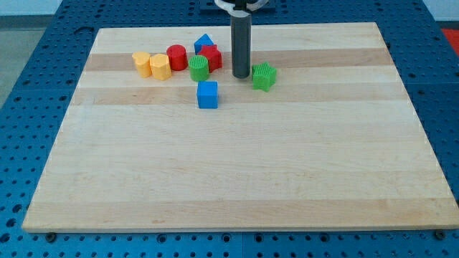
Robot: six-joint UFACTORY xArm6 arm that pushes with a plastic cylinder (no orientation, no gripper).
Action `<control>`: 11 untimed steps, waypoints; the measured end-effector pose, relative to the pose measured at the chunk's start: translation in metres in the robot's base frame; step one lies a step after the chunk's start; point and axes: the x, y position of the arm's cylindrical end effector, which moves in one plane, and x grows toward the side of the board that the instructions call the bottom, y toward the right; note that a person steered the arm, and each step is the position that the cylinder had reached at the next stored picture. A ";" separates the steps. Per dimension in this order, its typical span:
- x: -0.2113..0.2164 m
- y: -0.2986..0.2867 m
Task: Move the green star towards the center right
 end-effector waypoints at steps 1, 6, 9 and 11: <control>0.000 0.023; 0.037 0.005; 0.021 0.135; 0.021 0.063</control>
